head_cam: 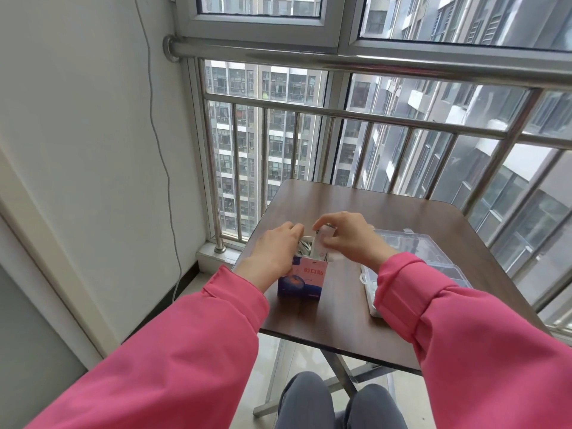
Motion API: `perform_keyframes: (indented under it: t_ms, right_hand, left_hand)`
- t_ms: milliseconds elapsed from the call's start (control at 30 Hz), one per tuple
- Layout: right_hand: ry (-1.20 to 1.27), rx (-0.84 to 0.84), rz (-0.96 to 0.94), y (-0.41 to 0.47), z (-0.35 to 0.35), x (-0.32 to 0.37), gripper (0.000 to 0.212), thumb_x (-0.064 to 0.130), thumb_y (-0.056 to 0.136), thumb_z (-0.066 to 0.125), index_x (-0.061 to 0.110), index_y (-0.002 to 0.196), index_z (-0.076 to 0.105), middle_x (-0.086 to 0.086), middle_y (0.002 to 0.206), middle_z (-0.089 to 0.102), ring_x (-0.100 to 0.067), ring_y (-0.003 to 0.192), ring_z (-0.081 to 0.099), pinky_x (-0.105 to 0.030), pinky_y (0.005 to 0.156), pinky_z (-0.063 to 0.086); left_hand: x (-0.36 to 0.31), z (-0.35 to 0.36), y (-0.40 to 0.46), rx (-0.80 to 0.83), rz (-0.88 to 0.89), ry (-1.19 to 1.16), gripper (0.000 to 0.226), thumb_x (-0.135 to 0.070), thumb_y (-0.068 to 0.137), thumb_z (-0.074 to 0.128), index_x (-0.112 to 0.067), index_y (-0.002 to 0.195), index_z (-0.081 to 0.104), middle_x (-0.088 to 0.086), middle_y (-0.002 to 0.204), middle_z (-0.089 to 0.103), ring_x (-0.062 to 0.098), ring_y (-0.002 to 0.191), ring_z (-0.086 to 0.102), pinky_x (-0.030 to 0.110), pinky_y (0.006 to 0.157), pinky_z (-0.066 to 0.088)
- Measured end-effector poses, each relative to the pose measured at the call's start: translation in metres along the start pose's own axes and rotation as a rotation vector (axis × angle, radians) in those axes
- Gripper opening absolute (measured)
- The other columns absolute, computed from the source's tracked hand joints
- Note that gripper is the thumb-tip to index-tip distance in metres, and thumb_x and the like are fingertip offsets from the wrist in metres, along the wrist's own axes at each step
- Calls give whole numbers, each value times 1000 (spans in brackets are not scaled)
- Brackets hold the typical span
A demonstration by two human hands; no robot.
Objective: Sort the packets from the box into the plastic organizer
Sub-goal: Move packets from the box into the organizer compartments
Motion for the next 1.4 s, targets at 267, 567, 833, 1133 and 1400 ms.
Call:
perform_keyframes:
  t_ms: [267, 567, 833, 1133, 1400]
  right_hand:
    - [-219, -53, -253, -3, 10, 3, 9, 6, 90, 55, 13, 94, 57, -7, 94, 57, -30, 76, 60, -41, 67, 53]
    - [-308, -302, -405, -16, 5, 1, 16, 8, 70, 79, 11, 71, 64, -5, 89, 62, -23, 77, 61, -29, 52, 54]
    - [-441, -315, -425, -19, 7, -2, 23, 5, 68, 80, 10, 68, 58, -3, 75, 59, -20, 65, 57, -21, 49, 41]
    - [-70, -59, -193, -16, -3, -10, 4, 11, 89, 60, 11, 91, 57, -5, 96, 62, -21, 89, 56, -28, 73, 43]
    - [179, -104, -84, -14, -13, -14, 9, 5, 87, 60, 9, 89, 68, -10, 91, 63, -20, 82, 58, -21, 71, 40]
  left_hand:
    - [-2, 0, 0, -15, -12, -1, 50, -3, 76, 69, -12, 119, 44, 9, 118, 48, 35, 109, 54, 42, 84, 45]
    - [-2, 1, 2, -15, -15, -2, 50, -3, 75, 70, -12, 118, 45, 9, 118, 48, 34, 108, 55, 42, 83, 45]
    - [-1, 3, 2, -24, -11, 8, 53, -2, 72, 72, -12, 117, 45, 8, 117, 49, 33, 107, 55, 41, 81, 45]
    - [-4, 6, 2, -22, -29, 22, 51, -2, 77, 67, -9, 121, 43, 10, 121, 47, 33, 111, 53, 40, 87, 44]
    - [-12, 8, 1, -130, 0, -264, 80, -15, 83, 59, -21, 150, 16, -2, 157, 16, 17, 145, 11, 47, 117, 12]
Point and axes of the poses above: each hand's wrist, its own y-axis towards the middle knuckle, its own z-axis out of the palm, x = y × z, the point moved 2 cm from there along y, towards the middle knuckle
